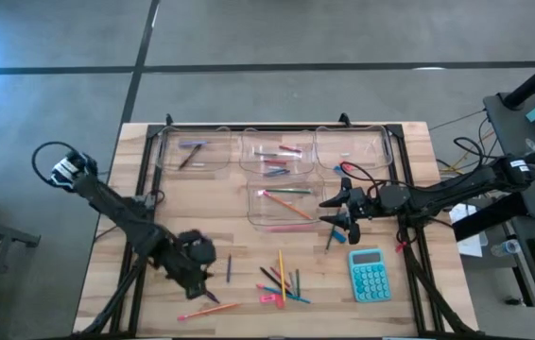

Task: Sort crayons/erasers/pens/pencils in bins
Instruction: Put the violet pen into the top left transparent bin

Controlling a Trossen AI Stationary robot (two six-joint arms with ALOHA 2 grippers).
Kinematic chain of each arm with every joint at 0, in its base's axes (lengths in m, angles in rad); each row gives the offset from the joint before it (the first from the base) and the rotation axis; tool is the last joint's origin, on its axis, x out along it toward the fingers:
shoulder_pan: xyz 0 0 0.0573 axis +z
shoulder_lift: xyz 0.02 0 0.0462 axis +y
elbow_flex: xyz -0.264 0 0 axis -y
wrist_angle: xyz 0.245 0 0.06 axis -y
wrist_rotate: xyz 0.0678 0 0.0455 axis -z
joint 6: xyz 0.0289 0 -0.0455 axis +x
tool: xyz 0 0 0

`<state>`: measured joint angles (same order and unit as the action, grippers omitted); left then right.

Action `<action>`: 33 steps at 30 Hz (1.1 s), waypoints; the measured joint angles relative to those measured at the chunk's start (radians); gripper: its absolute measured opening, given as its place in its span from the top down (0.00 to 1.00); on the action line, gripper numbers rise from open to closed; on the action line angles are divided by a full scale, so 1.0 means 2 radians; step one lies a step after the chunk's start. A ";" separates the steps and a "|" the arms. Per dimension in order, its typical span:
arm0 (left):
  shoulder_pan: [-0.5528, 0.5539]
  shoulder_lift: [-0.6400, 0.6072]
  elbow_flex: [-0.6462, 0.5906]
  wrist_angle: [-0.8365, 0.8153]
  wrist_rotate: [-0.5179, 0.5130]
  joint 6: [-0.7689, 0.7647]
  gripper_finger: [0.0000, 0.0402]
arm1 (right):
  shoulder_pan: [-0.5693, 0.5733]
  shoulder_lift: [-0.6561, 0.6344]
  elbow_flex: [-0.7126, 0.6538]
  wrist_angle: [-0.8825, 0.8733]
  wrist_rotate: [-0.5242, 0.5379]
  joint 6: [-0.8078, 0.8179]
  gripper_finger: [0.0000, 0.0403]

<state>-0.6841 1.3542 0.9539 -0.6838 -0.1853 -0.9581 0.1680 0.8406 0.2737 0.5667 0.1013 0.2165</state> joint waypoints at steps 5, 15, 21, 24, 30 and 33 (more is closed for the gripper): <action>-0.029 0.024 0.000 -0.013 0.048 -0.056 0.68 | 0.000 0.000 0.000 0.000 0.000 0.001 0.55; -0.054 0.099 0.000 -0.004 0.120 -0.055 0.68 | 0.000 0.000 0.000 0.000 0.000 0.005 0.55; -0.053 0.140 0.000 -0.005 0.113 -0.022 0.68 | 0.000 0.000 0.000 0.000 0.000 0.001 0.55; -0.053 0.147 -0.001 -0.007 0.101 -0.003 0.68 | 0.000 0.000 0.000 0.000 0.000 0.002 0.55; -0.053 0.163 -0.009 -0.004 0.086 0.003 0.68 | 0.000 0.000 0.000 0.000 0.000 0.002 0.55; -0.053 0.170 -0.009 -0.006 0.088 0.003 0.68 | 0.000 0.000 0.000 -0.001 0.000 0.003 0.55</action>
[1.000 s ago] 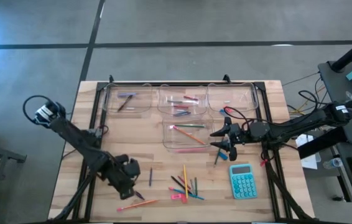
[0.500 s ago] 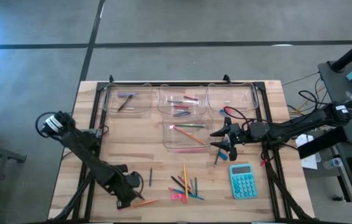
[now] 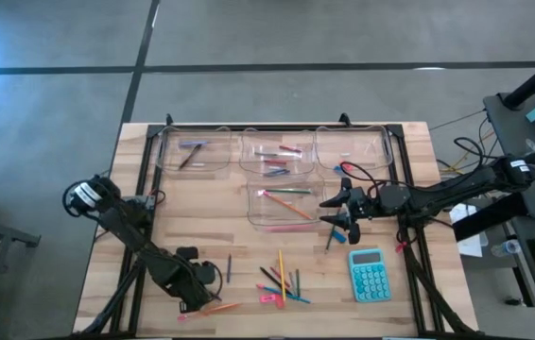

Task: Sort crayons/erasers/pens/pencils in bins
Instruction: Put the violet pen into the top left transparent bin

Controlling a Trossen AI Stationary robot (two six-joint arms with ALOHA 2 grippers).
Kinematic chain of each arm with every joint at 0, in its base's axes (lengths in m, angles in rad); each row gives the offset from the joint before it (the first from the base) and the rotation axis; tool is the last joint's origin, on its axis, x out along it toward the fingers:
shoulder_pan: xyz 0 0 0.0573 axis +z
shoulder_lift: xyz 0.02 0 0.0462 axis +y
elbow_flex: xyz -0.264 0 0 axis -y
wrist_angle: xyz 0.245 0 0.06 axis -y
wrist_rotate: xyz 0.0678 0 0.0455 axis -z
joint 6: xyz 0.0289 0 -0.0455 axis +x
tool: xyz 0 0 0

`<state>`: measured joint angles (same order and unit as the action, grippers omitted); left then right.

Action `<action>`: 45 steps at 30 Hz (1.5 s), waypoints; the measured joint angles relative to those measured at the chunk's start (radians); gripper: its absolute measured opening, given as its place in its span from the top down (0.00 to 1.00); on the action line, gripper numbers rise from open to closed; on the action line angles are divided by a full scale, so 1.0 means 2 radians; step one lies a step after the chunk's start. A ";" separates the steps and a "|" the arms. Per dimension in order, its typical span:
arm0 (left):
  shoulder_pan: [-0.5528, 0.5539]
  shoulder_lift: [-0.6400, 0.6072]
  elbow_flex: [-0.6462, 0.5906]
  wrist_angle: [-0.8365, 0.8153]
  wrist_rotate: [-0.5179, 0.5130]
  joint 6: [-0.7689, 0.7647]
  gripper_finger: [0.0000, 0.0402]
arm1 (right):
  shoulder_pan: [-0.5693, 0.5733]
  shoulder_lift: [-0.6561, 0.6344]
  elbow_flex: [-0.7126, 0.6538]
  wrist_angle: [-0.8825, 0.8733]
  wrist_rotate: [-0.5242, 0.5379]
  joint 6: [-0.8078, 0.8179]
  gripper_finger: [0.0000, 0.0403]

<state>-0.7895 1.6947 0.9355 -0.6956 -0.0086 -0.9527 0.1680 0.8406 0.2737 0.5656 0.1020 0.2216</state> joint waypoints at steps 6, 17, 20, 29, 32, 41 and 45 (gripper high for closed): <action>0.000 0.022 -0.001 -0.002 0.000 0.009 0.75 | 0.000 0.000 0.000 0.000 0.000 0.003 0.55; 0.048 -0.004 0.031 -0.180 -0.002 0.057 0.97 | 0.000 0.000 0.003 0.000 0.000 0.003 0.55; 0.074 -0.060 0.080 -0.291 -0.071 0.064 0.97 | 0.000 0.000 0.003 -0.003 0.000 0.003 0.55; 0.202 -0.256 0.110 -0.405 -0.377 0.094 0.98 | 0.000 0.007 0.007 -0.004 0.002 -0.002 0.55; 0.276 -0.292 0.106 -0.387 -0.450 0.169 0.98 | 0.000 0.009 0.007 -0.004 0.002 -0.002 0.55; 0.492 -0.314 0.063 -0.133 -0.371 0.512 0.98 | 0.000 0.010 0.007 -0.003 0.002 -0.002 0.55; 0.558 -0.282 0.030 -0.104 -0.336 0.531 0.98 | 0.000 0.010 0.007 -0.003 0.002 0.004 0.55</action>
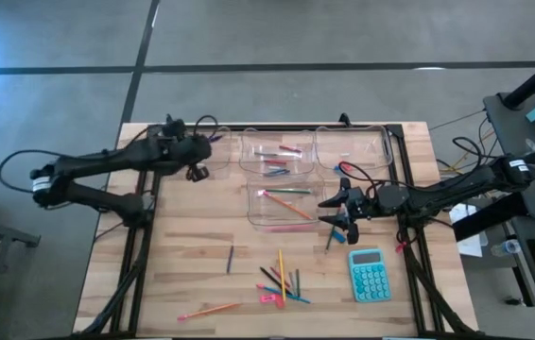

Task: Sort crayons/erasers/pens/pencils in bins
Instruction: Put the violet pen into the top left transparent bin

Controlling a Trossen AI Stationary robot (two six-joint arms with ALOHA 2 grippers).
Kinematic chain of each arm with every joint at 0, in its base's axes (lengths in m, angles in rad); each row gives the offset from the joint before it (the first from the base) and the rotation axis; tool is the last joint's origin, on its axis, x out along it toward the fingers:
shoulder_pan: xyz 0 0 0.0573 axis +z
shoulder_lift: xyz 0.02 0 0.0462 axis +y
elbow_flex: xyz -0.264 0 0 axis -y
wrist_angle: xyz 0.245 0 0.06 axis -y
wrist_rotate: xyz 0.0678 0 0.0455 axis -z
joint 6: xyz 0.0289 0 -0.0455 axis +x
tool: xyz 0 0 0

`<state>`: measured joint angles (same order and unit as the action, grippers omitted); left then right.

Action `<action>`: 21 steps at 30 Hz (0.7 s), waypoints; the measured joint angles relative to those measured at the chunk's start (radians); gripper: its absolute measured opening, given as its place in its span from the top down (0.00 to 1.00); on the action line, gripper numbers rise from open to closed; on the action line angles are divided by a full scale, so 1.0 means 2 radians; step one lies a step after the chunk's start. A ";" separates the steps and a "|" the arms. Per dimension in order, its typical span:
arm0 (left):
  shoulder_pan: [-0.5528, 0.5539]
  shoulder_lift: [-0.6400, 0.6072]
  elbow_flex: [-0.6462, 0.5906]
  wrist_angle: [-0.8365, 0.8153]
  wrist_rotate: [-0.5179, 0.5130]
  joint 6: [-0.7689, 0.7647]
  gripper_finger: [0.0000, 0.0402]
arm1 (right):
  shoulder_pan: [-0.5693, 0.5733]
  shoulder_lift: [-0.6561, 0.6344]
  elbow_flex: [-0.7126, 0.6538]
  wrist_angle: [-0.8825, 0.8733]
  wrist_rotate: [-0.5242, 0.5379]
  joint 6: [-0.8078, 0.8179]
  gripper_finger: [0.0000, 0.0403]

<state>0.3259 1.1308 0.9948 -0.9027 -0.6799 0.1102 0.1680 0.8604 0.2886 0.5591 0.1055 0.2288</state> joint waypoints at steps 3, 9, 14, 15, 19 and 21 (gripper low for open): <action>0.040 0.025 -0.034 0.013 0.034 -0.003 0.98 | 0.000 0.000 0.000 0.000 0.000 0.004 0.55; 0.087 0.047 -0.105 0.020 0.062 -0.026 0.97 | 0.000 0.000 0.000 0.000 -0.004 0.004 0.55; 0.090 0.053 -0.136 0.033 0.066 -0.039 0.90 | 0.000 0.000 0.000 0.000 -0.004 -0.002 0.55; 0.090 0.053 -0.138 0.036 0.064 -0.039 0.89 | 0.000 0.000 0.000 0.000 -0.004 -0.002 0.55; 0.091 0.052 -0.138 0.046 0.062 -0.040 0.84 | 0.000 0.000 0.000 0.000 -0.004 -0.002 0.55; 0.091 0.051 -0.130 0.048 0.062 -0.040 0.80 | 0.000 0.000 0.000 0.000 -0.004 -0.002 0.55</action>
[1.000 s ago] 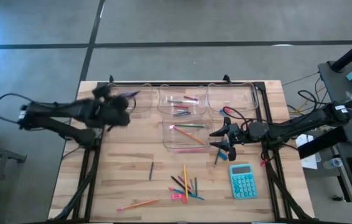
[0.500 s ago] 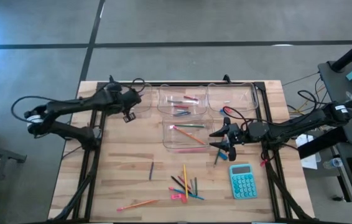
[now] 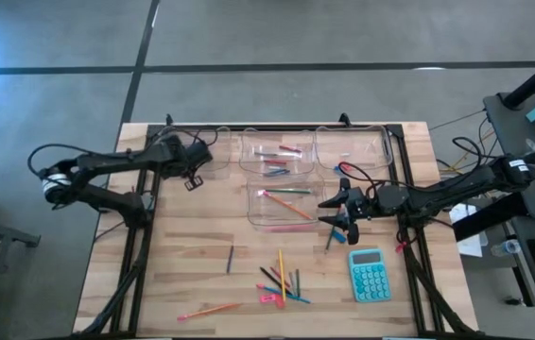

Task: Sort crayons/erasers/pens/pencils in bins
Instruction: Put the violet pen into the top left transparent bin, then put the orange pencil into the bottom transparent bin

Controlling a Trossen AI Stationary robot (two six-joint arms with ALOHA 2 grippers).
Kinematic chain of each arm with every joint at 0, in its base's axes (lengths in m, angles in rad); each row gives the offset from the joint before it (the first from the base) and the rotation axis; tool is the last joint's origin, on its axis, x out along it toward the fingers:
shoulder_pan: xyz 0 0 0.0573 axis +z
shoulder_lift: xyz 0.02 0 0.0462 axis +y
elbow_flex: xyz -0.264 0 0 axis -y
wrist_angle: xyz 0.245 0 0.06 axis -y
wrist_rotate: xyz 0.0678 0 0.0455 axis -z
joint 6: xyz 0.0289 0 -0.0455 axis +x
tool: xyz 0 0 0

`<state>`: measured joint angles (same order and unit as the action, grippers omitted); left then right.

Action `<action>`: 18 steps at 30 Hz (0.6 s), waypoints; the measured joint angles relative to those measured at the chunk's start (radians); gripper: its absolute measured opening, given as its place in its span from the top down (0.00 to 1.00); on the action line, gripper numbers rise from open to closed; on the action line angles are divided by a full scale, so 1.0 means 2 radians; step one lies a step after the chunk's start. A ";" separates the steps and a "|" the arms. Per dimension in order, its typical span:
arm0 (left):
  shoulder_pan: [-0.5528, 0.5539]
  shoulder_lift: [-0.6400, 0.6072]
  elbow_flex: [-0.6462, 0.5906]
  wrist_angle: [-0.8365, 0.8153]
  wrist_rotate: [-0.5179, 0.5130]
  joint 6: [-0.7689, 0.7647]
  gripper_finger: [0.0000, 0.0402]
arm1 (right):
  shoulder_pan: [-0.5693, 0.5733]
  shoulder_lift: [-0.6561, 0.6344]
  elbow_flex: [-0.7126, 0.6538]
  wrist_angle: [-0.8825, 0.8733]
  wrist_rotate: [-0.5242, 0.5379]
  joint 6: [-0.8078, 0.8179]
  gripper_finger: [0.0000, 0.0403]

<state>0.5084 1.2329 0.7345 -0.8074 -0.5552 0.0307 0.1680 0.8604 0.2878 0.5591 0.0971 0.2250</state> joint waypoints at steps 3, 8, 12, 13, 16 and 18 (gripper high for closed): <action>0.000 -0.005 0.013 0.000 0.000 -0.002 0.73 | 0.000 0.000 0.000 0.000 0.000 0.001 0.55; -0.010 -0.025 0.042 -0.021 0.027 -0.039 0.60 | 0.000 0.000 0.000 0.000 0.000 0.005 0.55; -0.059 -0.057 0.054 -0.026 0.089 -0.065 0.55 | 0.000 0.000 0.000 0.000 0.000 0.002 0.55; -0.080 -0.066 0.054 -0.024 0.092 -0.075 0.55 | 0.000 0.000 0.000 0.000 0.000 0.001 0.55; -0.156 -0.087 0.054 -0.024 0.092 -0.117 0.55 | 0.000 0.000 0.000 0.000 0.000 0.001 0.55; -0.212 -0.095 0.054 -0.022 0.088 -0.161 0.55 | 0.000 0.000 0.000 0.000 0.000 0.001 0.55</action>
<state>0.0850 1.0437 0.8429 -0.8522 -0.3788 -0.2920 0.1680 0.8600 0.2878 0.5594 0.0967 0.2279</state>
